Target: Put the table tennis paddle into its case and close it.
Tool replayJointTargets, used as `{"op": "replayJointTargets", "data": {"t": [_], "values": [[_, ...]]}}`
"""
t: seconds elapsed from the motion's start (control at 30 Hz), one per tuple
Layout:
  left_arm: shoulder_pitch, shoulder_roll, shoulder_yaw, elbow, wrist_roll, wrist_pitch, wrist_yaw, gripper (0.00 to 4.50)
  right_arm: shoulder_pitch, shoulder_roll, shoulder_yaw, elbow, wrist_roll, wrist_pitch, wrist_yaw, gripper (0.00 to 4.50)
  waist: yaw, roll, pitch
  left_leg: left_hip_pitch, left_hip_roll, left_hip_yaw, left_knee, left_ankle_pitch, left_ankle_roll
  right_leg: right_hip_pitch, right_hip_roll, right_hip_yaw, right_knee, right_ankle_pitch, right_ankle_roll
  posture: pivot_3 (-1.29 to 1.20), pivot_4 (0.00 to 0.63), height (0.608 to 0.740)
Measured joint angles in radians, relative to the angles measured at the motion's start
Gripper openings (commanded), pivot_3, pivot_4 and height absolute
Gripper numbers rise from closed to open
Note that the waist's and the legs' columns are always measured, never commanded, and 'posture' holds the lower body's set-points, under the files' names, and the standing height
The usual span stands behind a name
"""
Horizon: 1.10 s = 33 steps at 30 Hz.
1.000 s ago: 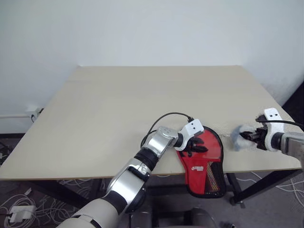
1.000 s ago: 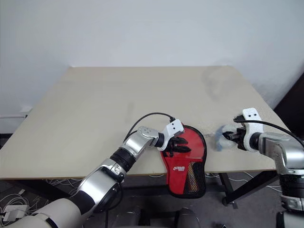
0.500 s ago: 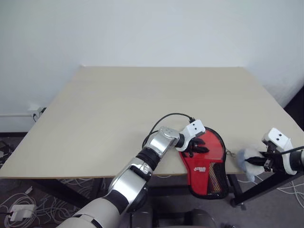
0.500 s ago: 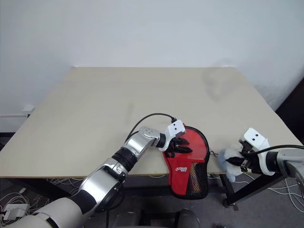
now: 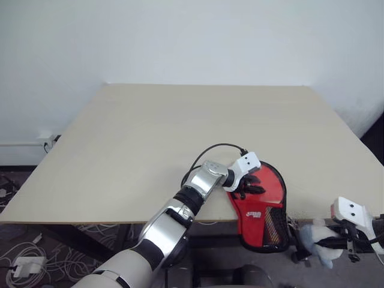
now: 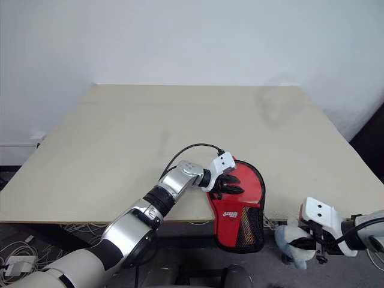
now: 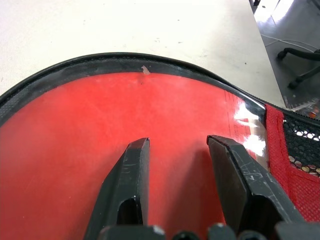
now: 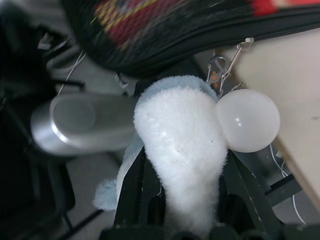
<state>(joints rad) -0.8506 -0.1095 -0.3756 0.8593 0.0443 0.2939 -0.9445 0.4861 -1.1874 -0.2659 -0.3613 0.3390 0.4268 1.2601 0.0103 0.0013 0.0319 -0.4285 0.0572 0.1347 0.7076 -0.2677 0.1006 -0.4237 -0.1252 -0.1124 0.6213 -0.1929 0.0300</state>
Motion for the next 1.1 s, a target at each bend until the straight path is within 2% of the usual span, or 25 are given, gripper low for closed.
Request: {"op": "replayJointTargets", "data": {"t": [0.17, 0.37, 0.57, 0.73, 0.93, 1.1], "values": [[-0.006, -0.004, 0.000, 0.010, 0.000, -0.003, 0.000, 1.89, 0.097, -0.020, -0.014, 0.022, -0.039, -0.084, 0.064, 0.59, 0.000, 0.000, 0.000, 0.000, -0.002, -0.001, 0.000, 0.000, 0.001, 0.001, -0.002, -0.001, 0.000, -0.001, 0.001, 0.00, 0.000, 0.724], [-0.008, -0.007, 0.001, 0.017, 0.000, -0.010, 0.006, 1.89, 0.194, -0.020, -0.093, -0.001, -0.055, -0.147, 0.124, 0.59, 0.000, 0.000, 0.000, 0.000, -0.006, -0.003, 0.000, -0.001, 0.001, 0.002, -0.008, -0.005, 0.000, -0.001, 0.003, 0.00, 0.000, 0.724], [-0.010, -0.004, 0.006, 0.025, 0.000, -0.017, 0.008, 1.89, 0.134, -0.008, -0.095, -0.037, -0.046, -0.087, 0.117, 0.59, -0.001, -0.001, 0.000, 0.000, -0.010, -0.006, 0.000, -0.001, 0.003, 0.004, -0.013, -0.008, 0.000, -0.002, 0.004, 0.00, 0.000, 0.724], [-0.012, -0.004, 0.010, 0.037, 0.000, -0.031, 0.009, 1.89, 0.000, 0.003, -0.074, 0.001, -0.024, 0.021, 0.065, 2.31, -0.001, -0.001, 0.000, 0.000, -0.011, -0.006, 0.000, -0.001, 0.003, 0.004, -0.014, -0.010, 0.001, -0.002, 0.004, 0.00, 0.000, 0.724], [-0.024, -0.002, 0.015, 0.056, 0.000, -0.036, 0.009, 1.89, -0.050, 0.001, -0.091, 0.001, 0.017, 0.089, 0.088, 4.48, -0.001, -0.001, 0.000, 0.000, -0.011, -0.007, 0.000, -0.001, 0.003, 0.004, -0.013, -0.011, 0.001, -0.002, 0.004, 0.00, 0.000, 0.724], [-0.032, -0.001, 0.025, 0.073, 0.000, -0.041, 0.009, 1.89, -0.106, -0.002, -0.119, -0.007, 0.053, 0.128, 0.096, 4.48, -0.002, -0.001, 0.000, 0.000, -0.011, -0.007, 0.000, -0.001, 0.003, 0.004, -0.013, -0.011, 0.001, -0.002, 0.004, 0.00, 0.000, 0.724]]}}
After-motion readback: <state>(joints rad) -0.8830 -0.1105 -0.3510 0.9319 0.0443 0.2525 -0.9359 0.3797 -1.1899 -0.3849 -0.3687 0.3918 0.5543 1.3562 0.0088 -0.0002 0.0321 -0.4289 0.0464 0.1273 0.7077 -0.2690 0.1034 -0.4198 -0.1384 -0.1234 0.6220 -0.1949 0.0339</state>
